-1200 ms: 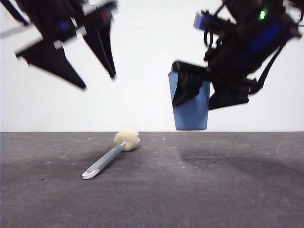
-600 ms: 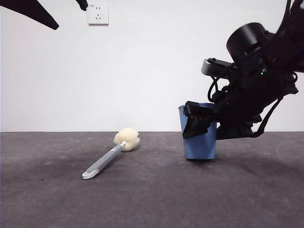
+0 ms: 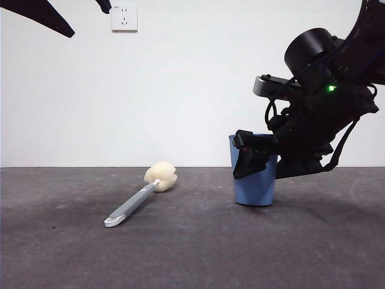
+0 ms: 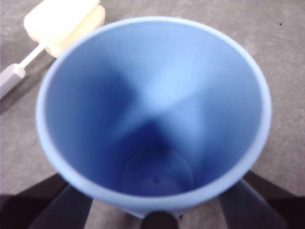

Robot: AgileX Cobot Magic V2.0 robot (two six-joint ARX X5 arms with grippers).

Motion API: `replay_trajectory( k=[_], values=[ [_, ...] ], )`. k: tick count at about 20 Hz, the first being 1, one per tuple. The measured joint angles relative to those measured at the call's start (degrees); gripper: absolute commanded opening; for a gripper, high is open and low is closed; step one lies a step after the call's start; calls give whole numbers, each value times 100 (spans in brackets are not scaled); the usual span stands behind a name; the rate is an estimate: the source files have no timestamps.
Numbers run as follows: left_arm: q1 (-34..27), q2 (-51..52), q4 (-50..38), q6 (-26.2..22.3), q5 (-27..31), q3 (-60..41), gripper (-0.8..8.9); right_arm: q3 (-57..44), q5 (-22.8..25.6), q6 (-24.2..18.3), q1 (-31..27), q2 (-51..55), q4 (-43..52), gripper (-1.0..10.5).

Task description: Pick up the cup brush,pick up the cup,insert the brush into the cup,clean the cup,put the cup brush back,put the cup back to the fixed position on the table

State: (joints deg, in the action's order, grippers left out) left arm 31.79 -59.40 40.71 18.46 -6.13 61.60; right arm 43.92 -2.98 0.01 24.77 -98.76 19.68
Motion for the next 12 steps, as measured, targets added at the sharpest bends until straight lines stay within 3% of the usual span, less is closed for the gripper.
replay_trajectory(
  k=[6,9,12],
  values=[
    [0,0,0,-2,0,-2,322,-122,13,0,0,675,-470,546],
    [0,0,2,-2,0,0,322,-120,11,-2,0,1292,-614,546],
    [0,0,50,-4,-2,-2,322,-122,11,0,2,1812,-1497,545]
  ],
)
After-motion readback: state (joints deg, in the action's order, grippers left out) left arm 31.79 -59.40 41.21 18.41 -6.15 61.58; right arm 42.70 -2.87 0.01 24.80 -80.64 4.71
